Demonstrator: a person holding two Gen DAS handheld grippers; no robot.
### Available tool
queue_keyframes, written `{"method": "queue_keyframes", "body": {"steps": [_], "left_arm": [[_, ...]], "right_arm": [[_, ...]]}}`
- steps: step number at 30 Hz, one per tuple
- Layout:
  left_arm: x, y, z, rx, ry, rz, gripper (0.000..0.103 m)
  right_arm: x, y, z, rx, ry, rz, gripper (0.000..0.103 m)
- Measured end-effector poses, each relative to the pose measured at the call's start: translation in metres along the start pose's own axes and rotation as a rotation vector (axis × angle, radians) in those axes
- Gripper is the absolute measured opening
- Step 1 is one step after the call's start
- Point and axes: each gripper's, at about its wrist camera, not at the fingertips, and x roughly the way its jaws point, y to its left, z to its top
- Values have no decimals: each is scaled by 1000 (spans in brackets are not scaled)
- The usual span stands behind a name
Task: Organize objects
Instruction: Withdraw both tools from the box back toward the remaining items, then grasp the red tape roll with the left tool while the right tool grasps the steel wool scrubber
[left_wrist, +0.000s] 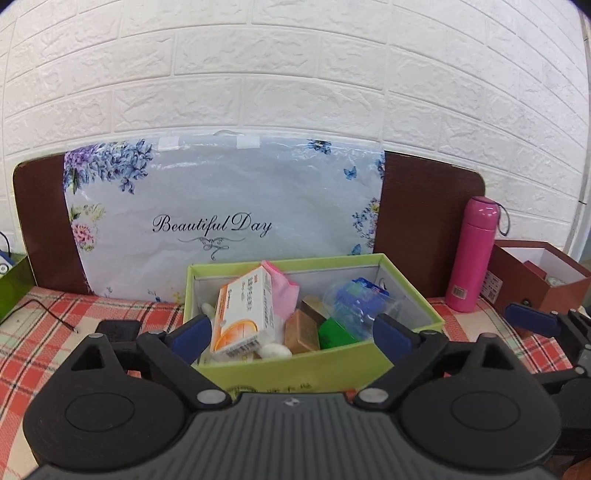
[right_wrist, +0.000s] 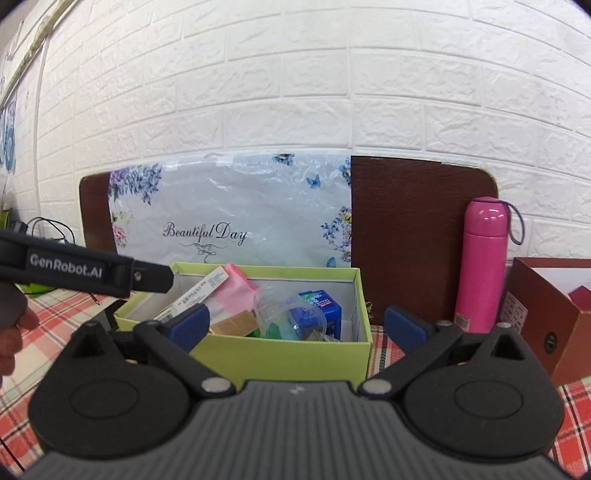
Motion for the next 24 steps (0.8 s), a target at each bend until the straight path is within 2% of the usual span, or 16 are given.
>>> {"method": "queue_keyframes", "body": {"steps": [7, 10, 16, 19, 24], "left_arm": [[-20, 5, -39, -25, 56, -33, 97], [-21, 8, -57, -63, 99, -57, 97], [-19, 10, -84, -75, 135, -45, 97], [-10, 15, -89, -93, 151, -50, 97], [11, 21, -83, -98, 138, -31, 91]], "right_arm": [[-41, 3, -26, 39, 12, -11, 103], [-50, 3, -43, 77, 38, -13, 103], [-61, 1, -78, 120, 109, -40, 103], [-64, -1, -91, 154, 142, -42, 103], [-68, -5, -99, 156, 168, -51, 103]]}}
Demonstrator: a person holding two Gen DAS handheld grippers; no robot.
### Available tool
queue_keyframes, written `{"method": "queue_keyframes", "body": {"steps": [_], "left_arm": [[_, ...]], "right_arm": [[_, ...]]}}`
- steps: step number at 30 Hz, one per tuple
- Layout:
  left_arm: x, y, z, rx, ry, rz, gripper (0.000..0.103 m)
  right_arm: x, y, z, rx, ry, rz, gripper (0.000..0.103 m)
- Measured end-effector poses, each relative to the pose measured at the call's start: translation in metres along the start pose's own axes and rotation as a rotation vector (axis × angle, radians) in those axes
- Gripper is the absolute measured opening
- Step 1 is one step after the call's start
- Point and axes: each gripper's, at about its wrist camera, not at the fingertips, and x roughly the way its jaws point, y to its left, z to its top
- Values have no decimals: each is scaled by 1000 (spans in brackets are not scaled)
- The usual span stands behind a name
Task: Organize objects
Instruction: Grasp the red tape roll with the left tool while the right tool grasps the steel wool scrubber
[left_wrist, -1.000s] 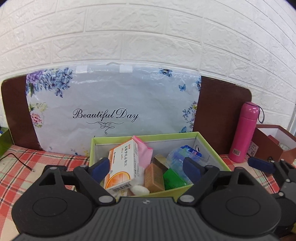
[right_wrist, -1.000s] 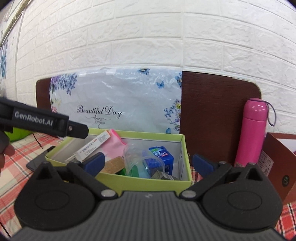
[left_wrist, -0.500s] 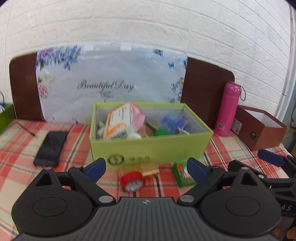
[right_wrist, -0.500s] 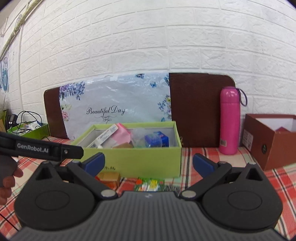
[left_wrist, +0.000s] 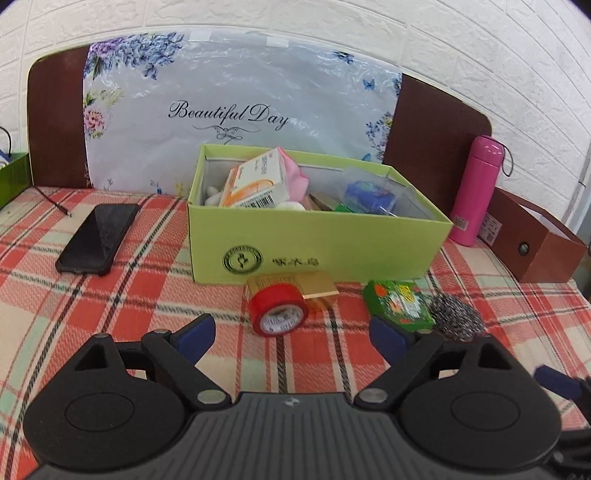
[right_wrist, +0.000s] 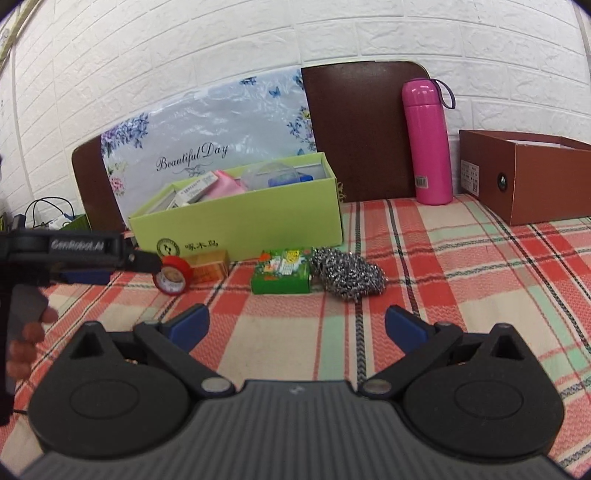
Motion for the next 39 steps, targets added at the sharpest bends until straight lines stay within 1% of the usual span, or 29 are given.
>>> {"method": "queue_keyframes", "body": {"steps": [2, 4, 6, 7, 8, 9, 10, 11, 12, 17, 21, 23, 25, 26, 28, 29, 31, 34, 37, 38, 39], "left_arm": [[10, 2, 7, 4, 2, 4, 87], [21, 5, 15, -7, 10, -5, 78], [32, 8, 21, -16, 25, -19, 62], [38, 10, 24, -27, 33, -21, 57], [42, 12, 26, -40, 44, -28, 45], [46, 14, 26, -53, 59, -43, 37], [46, 15, 25, -61, 66, -53, 36], [46, 16, 23, -63, 71, -67, 32], [44, 16, 20, -61, 72, -79, 31], [29, 14, 4, -40, 74, -112, 30], [25, 10, -9, -19, 112, -138, 30], [22, 6, -16, 1, 128, -141, 30], [18, 4, -21, 24, 129, -134, 31], [16, 4, -22, 34, 122, -129, 34], [13, 3, -22, 40, 99, -114, 51], [13, 3, -21, 43, 86, -99, 63], [16, 2, -18, 57, 79, -79, 64], [23, 1, -15, 54, 86, -91, 64], [28, -2, -13, 57, 88, -90, 64], [30, -4, -12, 62, 92, -90, 64], [32, -6, -12, 69, 96, -91, 64]], "right_arm": [[0, -1, -1, -5, 3, -5, 103], [0, -2, -1, -5, 12, -3, 103], [1, -3, -3, -4, 19, -4, 103], [2, -3, -3, -7, 24, -4, 103], [2, -3, -3, -10, 27, -5, 103], [3, -3, -4, -14, 28, -5, 103], [4, -3, -4, -17, 29, -6, 103], [5, -3, -3, -20, 30, -5, 103], [6, -4, -3, -21, 31, -5, 103], [18, -7, -1, -27, 46, -7, 103], [28, -10, 2, -62, 50, -12, 103], [36, -12, 7, -87, 56, -17, 103], [43, -13, 11, -126, 56, -20, 103], [48, -13, 13, -151, 58, -19, 103], [59, -14, 17, -202, 66, -18, 103], [66, -14, 19, -226, 75, -17, 103], [80, -16, 22, -264, 96, -19, 103], [95, -21, 26, -287, 102, -7, 102], [108, -25, 30, -294, 109, 9, 98], [111, -25, 30, -293, 116, 15, 93], [113, -26, 31, -288, 128, 22, 81]]}}
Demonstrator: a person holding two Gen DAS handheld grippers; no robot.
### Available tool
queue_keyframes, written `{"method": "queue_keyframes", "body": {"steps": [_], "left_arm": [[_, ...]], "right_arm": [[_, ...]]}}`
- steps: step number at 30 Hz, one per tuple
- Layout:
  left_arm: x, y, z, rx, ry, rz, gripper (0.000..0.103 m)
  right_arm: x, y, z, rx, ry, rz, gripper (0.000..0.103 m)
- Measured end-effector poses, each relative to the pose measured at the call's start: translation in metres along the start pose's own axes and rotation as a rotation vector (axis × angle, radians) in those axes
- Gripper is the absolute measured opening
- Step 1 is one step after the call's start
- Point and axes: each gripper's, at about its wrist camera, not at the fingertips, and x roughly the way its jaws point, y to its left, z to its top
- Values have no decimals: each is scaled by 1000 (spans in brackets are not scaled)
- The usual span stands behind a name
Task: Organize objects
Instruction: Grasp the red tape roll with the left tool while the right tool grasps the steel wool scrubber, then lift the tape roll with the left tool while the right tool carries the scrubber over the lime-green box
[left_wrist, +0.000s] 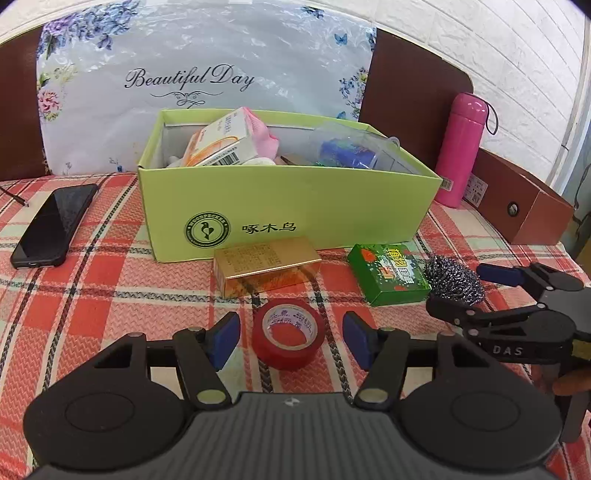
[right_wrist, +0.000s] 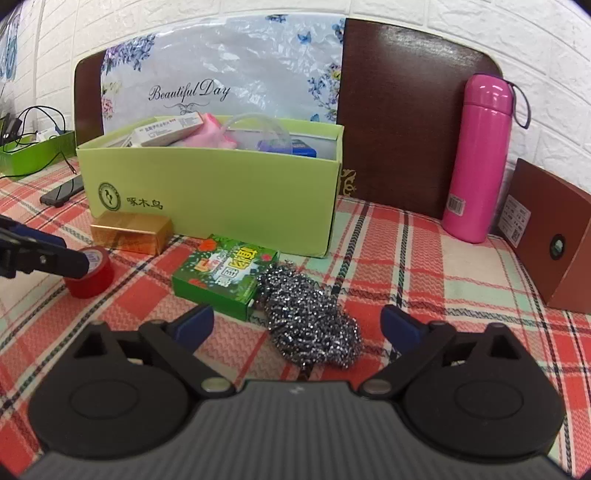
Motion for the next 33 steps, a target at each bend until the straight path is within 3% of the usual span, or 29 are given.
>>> {"method": "queue_keyframes", "body": {"steps": [1, 2, 3, 7, 11, 17, 22, 24, 33], "left_arm": [[2, -1, 0, 8, 4, 2, 64], [5, -3, 0, 15, 8, 6, 64], [7, -3, 0, 20, 11, 9, 64], [12, -3, -2, 20, 30, 9, 63], [8, -5, -6, 26, 35, 17, 49], [-10, -14, -20, 55, 75, -62, 49], [-29, -28, -40, 121, 78, -93, 51], [-31, -31, -43, 124, 58, -81, 61], [-18, -35, -38, 117, 66, -67, 62]], "right_arm": [[0, 0, -1, 8, 12, 10, 71], [-2, 0, -2, 18, 19, 2, 51], [-5, 1, -4, 26, 22, -11, 43], [-26, 5, -12, 92, 51, -1, 41], [-52, 15, -19, 202, 98, 36, 41], [-80, 43, -34, 239, 111, 101, 42], [-99, 59, -42, 165, 70, 120, 51], [-103, 61, -44, 109, 52, 103, 59], [-101, 64, -45, 58, 45, 120, 59]]}}
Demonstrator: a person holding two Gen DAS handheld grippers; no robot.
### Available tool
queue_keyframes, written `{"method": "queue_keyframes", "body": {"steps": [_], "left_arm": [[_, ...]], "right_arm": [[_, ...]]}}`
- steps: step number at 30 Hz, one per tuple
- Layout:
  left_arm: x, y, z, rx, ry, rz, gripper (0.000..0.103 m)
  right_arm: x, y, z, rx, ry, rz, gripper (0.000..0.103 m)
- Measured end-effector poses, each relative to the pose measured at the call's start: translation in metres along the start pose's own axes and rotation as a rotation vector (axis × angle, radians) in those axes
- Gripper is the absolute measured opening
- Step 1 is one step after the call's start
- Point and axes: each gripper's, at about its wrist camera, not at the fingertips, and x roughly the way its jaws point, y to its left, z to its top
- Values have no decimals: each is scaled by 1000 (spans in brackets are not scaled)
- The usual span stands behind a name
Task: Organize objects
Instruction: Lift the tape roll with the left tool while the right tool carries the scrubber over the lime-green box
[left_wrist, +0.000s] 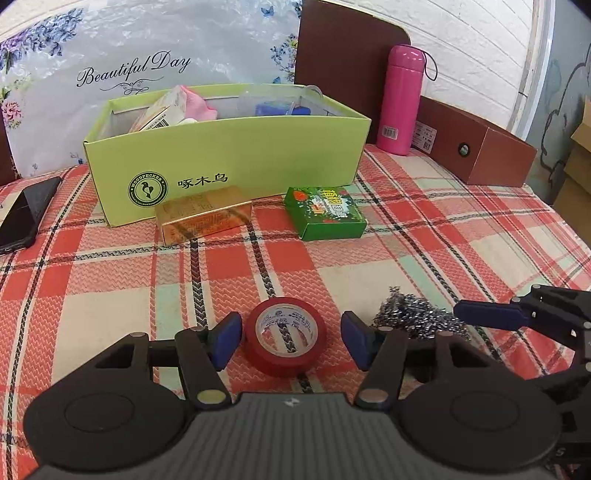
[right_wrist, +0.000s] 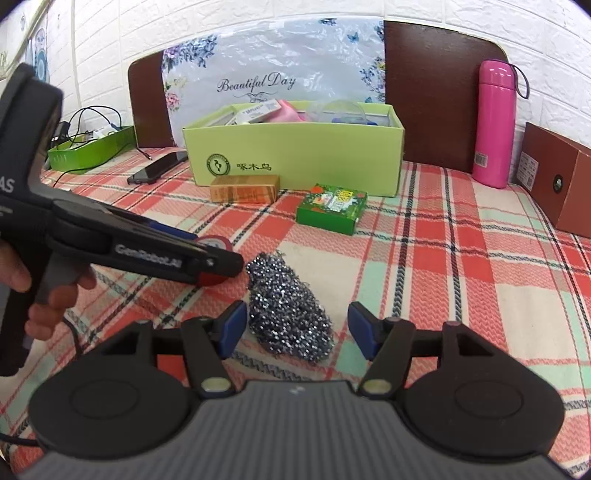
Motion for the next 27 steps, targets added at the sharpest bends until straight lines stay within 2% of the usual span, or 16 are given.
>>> {"method": "queue_keyframes", "body": {"steps": [2, 4, 6, 11, 19, 27], "left_arm": [[0, 2, 0, -10, 2, -13, 59], [0, 4, -1, -18, -1, -20, 50], [-1, 5, 0, -26, 1, -27, 50], [-13, 7, 8, -52, -30, -57, 50], [-44, 11, 53, -60, -163, -86, 50], [-50, 24, 107, -69, -270, -46, 50]], "right_arm": [[3, 1, -1, 10, 10, 11, 43], [5, 1, -2, 27, 15, 10, 42], [4, 0, 0, 41, 13, 10, 39], [-3, -4, 13, 76, -18, 22, 39], [-10, -17, 63, 93, -134, 28, 39], [1, -32, 122, 68, -240, -17, 39]]}}
